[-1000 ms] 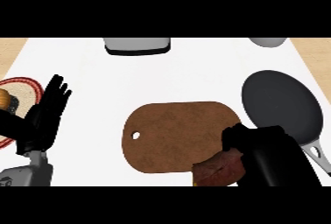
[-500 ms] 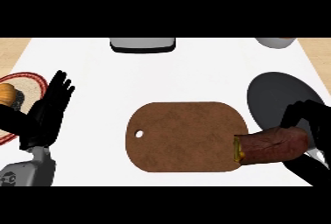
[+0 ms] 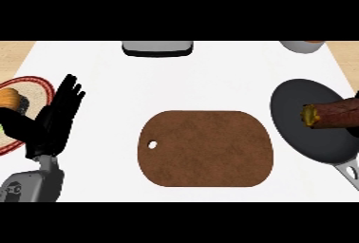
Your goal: Pick the sweet potato from the cutting board and place it in the pan
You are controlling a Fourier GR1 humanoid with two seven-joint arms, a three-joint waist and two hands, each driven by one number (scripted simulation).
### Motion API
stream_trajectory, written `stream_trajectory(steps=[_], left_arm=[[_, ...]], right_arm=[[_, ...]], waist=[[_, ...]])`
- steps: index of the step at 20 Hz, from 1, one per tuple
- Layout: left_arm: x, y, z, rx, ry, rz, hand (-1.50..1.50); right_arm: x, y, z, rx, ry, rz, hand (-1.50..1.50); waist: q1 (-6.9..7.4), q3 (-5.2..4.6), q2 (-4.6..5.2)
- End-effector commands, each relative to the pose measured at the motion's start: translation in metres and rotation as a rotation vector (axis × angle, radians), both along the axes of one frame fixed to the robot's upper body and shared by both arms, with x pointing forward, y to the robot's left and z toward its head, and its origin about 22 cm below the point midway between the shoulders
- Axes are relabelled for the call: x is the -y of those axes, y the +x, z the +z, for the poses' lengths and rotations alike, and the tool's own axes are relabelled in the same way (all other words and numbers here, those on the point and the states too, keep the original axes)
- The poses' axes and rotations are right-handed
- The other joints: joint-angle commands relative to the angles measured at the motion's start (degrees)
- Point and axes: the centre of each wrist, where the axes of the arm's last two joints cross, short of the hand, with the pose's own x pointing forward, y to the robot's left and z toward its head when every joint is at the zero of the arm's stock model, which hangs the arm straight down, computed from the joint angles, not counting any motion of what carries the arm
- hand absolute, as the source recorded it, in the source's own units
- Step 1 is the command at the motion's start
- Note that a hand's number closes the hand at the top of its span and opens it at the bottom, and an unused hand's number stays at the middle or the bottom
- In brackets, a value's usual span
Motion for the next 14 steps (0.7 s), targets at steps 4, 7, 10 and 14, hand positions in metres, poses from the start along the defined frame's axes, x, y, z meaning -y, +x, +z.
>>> stream_trajectory(steps=[4,7,10,14], left_arm=[[-0.013,0.007,0.004,0.002,-0.001,-0.001,0.00],[-0.007,-0.001,0.010,0.012,-0.005,-0.030,0.00],[0.002,-0.001,-0.001,-0.013,0.018,-0.027,0.00],[0.002,-0.006,0.009,-0.007,0.008,-0.023,0.00]], right_arm=[[0.067,0.040,-0.047,-0.030,0.041,0.044,1.50],[0.056,0.056,-0.077,-0.064,0.062,0.109,1.50],[0.057,0.067,-0.111,-0.079,0.037,0.130,1.50],[0.064,0.088,-0.120,-0.147,0.005,0.079,1.50]], waist=[[1.02,0.00,0.29],[1.08,-0.02,0.10],[1.18,-0.01,0.17],[1.11,-0.03,0.06]])
